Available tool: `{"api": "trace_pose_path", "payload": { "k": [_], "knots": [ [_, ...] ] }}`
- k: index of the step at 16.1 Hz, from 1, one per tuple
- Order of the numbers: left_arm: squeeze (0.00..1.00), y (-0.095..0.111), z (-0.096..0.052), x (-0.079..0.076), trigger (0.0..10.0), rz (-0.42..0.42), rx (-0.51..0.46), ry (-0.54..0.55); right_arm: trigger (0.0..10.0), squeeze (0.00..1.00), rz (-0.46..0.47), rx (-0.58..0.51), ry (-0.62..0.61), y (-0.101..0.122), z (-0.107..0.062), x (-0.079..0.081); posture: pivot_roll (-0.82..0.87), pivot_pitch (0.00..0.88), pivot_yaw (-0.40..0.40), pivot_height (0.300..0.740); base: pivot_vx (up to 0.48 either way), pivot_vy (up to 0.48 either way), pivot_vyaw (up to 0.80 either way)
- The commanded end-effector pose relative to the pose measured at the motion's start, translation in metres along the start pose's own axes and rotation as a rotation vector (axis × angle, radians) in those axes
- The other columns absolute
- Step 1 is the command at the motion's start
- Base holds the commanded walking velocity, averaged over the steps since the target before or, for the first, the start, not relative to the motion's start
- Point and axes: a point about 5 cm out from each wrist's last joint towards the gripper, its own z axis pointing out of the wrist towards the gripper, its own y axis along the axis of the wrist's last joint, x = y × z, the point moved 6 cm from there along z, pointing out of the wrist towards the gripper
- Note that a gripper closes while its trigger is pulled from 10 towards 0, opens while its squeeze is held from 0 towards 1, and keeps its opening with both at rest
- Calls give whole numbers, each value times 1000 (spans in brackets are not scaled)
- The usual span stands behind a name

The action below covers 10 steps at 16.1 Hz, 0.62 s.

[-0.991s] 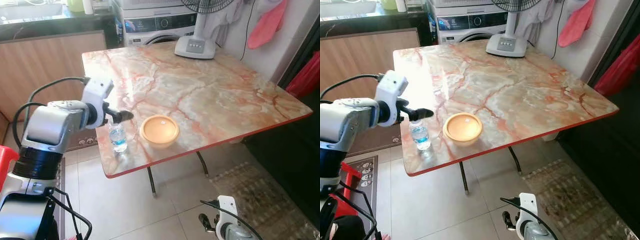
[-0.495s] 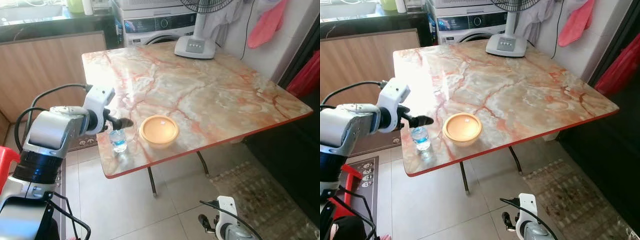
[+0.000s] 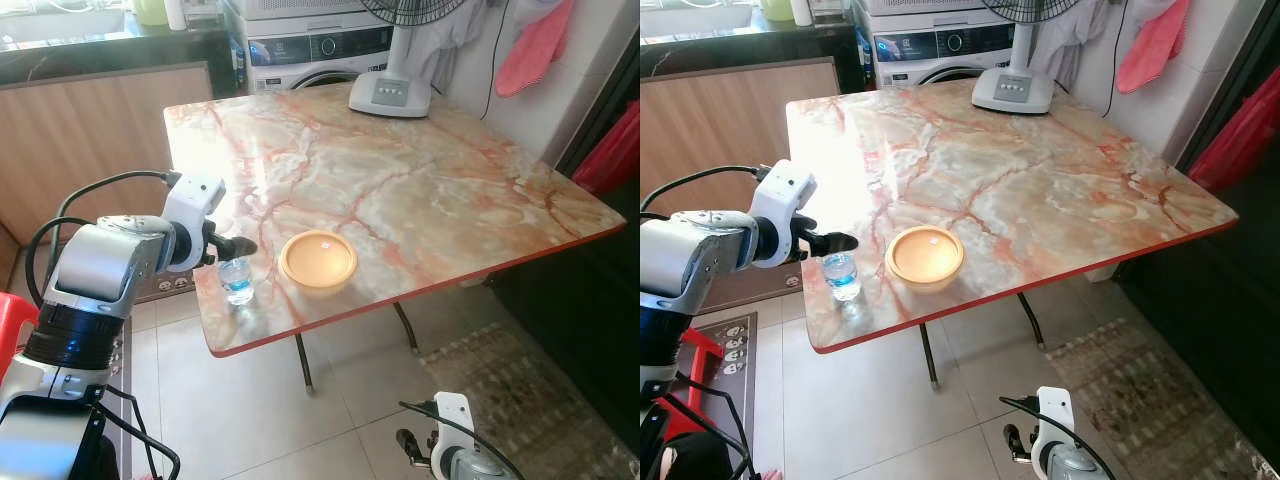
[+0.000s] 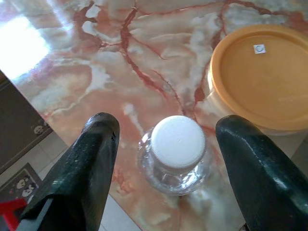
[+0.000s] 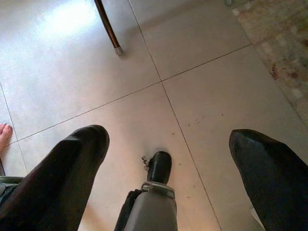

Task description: Restocking fridge

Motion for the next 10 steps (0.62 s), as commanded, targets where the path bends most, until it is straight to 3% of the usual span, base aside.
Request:
{"api": "trace_pose_path", "payload": {
  "k": [1, 2, 3, 10],
  "knots": [
    [0, -3, -1, 3, 588, 9, 9, 13, 10000, 0, -3, 13, -1, -3, 0, -1, 207, 0, -32, 740, 0, 0, 0],
    [0, -3, -1, 3, 1294, 7, 8, 13, 10000, 0, -4, 14, 0, -3, 0, -1, 207, 0, -32, 740, 0, 0, 0],
    [0, -4, -1, 3, 10000, 6, 9, 15, 10000, 0, -6, 15, 0, -3, 0, -1, 204, 0, -32, 740, 0, 0, 0],
    [0, -7, 3, -4, 10000, -7, 6, -15, 10000, 0, -16, 17, -1, -2, -1, -2, 199, 0, -37, 740, 0, 0, 0]
  ]
}}
